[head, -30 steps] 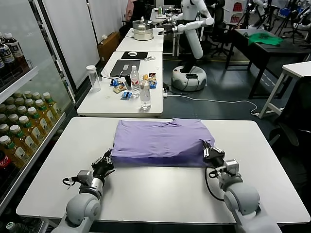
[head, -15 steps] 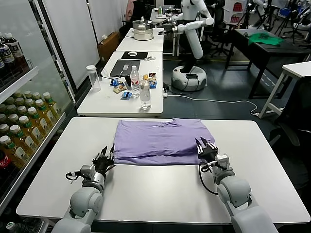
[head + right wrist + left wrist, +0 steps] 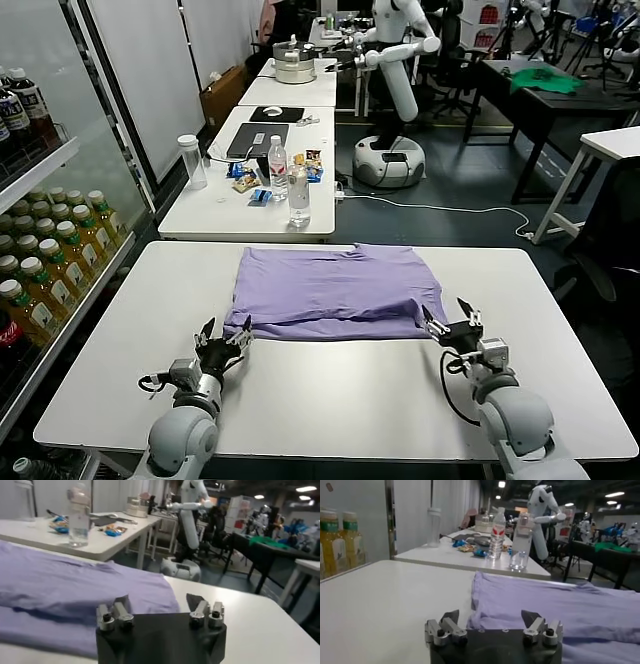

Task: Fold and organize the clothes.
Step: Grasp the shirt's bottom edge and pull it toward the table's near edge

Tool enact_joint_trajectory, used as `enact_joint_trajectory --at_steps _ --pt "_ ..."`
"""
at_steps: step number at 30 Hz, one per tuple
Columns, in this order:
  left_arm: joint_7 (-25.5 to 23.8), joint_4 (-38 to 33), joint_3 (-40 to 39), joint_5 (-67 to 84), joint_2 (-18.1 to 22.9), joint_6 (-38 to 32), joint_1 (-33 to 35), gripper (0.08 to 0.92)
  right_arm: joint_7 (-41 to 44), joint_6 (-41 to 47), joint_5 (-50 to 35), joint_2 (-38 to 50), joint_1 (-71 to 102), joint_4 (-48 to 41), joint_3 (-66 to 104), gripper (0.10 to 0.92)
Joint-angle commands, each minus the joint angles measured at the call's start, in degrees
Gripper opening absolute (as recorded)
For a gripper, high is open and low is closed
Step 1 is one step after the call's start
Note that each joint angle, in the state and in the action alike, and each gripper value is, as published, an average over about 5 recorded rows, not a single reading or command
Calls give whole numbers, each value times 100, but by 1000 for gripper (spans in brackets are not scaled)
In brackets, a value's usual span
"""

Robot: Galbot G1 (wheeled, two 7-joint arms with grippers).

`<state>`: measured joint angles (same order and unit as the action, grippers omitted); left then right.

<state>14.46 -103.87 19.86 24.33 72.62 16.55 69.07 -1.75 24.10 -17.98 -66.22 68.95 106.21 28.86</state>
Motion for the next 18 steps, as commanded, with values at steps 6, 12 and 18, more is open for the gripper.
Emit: enact_joint_trajectory --at_steps 6,12,18 --pt "122 727 -76 -236 2 133 -386 786 -49 271 -502 -18 24 -442 169 798" --pt "160 949 -99 -289 -12 156 -522 620 -23 331 -531 -61 -81 -626 -77 642" --pt "136 973 -113 -212 -12 154 -545 446 68 318 -463 -86 -222 -756 -250 470"
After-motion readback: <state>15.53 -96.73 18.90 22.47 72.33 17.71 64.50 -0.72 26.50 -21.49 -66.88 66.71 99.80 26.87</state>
